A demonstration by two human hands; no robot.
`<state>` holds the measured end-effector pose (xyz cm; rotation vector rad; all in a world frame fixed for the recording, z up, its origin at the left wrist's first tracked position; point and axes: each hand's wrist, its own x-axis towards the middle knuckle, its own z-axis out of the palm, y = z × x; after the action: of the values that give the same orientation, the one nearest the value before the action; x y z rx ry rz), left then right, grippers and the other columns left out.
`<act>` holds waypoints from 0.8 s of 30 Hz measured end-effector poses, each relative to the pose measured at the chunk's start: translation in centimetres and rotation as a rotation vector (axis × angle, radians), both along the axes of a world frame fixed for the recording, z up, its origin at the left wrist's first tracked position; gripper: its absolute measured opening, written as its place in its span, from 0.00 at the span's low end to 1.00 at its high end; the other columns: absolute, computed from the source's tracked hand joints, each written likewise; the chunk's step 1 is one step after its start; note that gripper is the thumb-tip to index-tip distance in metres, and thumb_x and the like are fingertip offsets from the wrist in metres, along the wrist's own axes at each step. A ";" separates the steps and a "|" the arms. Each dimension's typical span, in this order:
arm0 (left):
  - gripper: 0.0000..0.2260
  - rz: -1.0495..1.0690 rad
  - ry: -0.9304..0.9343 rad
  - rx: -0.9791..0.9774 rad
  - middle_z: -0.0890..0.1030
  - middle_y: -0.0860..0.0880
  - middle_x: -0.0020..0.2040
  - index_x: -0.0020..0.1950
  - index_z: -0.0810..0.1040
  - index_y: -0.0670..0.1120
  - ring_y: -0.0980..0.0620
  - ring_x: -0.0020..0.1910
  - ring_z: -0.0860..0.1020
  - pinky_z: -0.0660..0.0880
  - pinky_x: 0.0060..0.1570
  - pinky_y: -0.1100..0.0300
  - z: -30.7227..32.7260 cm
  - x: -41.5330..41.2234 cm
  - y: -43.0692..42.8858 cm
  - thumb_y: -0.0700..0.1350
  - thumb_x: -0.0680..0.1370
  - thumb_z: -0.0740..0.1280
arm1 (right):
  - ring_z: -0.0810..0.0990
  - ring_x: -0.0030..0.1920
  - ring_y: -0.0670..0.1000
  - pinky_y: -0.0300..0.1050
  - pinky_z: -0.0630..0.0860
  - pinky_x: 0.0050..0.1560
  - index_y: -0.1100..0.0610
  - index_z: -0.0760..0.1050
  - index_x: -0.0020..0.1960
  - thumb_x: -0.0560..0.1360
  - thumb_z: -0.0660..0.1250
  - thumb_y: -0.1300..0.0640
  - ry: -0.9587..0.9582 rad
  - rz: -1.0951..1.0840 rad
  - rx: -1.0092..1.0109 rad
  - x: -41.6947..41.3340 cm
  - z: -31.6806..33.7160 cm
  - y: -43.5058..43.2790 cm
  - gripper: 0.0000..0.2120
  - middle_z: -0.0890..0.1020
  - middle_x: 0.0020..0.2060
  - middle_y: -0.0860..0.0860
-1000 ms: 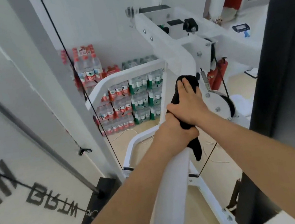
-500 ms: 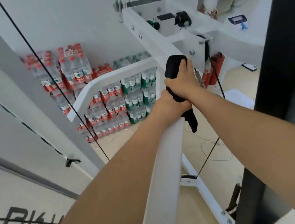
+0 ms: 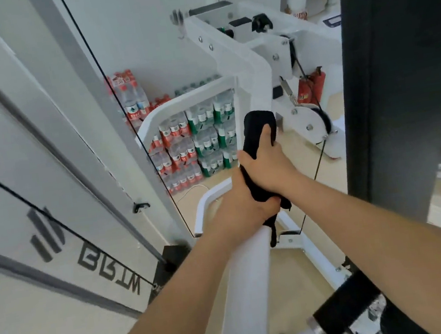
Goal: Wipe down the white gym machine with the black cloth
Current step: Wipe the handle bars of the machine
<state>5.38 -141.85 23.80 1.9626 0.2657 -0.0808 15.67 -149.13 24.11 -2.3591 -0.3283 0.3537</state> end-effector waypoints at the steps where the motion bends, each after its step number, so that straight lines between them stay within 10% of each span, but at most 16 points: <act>1: 0.34 -0.005 -0.003 -0.007 0.80 0.54 0.52 0.74 0.57 0.51 0.56 0.50 0.81 0.80 0.51 0.53 -0.1 -1.9 -0.1 0.45 0.74 0.72 | 0.68 0.70 0.65 0.54 0.67 0.67 0.53 0.32 0.79 0.80 0.55 0.38 -0.003 0.021 -0.036 -1.8 0.0 -0.3 0.42 0.51 0.78 0.64; 7: 0.26 -0.087 0.017 -0.104 0.79 0.55 0.61 0.75 0.59 0.54 0.57 0.57 0.80 0.77 0.59 0.55 -0.3 -12.1 -0.4 0.52 0.80 0.65 | 0.65 0.73 0.62 0.55 0.68 0.69 0.45 0.32 0.79 0.77 0.52 0.30 -0.002 0.205 -0.197 -10.7 0.8 -3.6 0.42 0.45 0.80 0.58; 11: 0.17 0.171 0.030 -0.368 0.78 0.56 0.64 0.69 0.72 0.57 0.56 0.62 0.78 0.75 0.63 0.54 -1.2 -16.7 1.9 0.51 0.81 0.65 | 0.73 0.64 0.51 0.47 0.74 0.59 0.43 0.57 0.74 0.77 0.64 0.39 -0.280 0.183 -0.033 -17.3 1.1 -7.8 0.30 0.66 0.69 0.48; 14: 0.16 0.290 -0.055 -0.258 0.83 0.51 0.54 0.54 0.82 0.50 0.51 0.57 0.80 0.76 0.58 0.56 -2.7 -19.6 2.9 0.31 0.76 0.66 | 0.77 0.51 0.44 0.45 0.77 0.53 0.45 0.72 0.58 0.76 0.68 0.49 -0.271 0.268 0.093 -21.1 -0.1 -9.1 0.12 0.72 0.53 0.42; 24: 0.06 0.307 -0.176 -0.165 0.84 0.53 0.41 0.48 0.83 0.49 0.59 0.36 0.77 0.71 0.36 0.66 -4.1 -20.5 0.9 0.42 0.80 0.66 | 0.74 0.52 0.39 0.37 0.75 0.47 0.42 0.74 0.50 0.69 0.70 0.42 -0.275 0.261 0.176 -24.2 -0.9 -9.8 0.12 0.73 0.48 0.37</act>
<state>-15.14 -140.94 19.65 1.7330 0.4276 0.2604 -8.52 -158.94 23.26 -2.1944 -0.7708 0.1131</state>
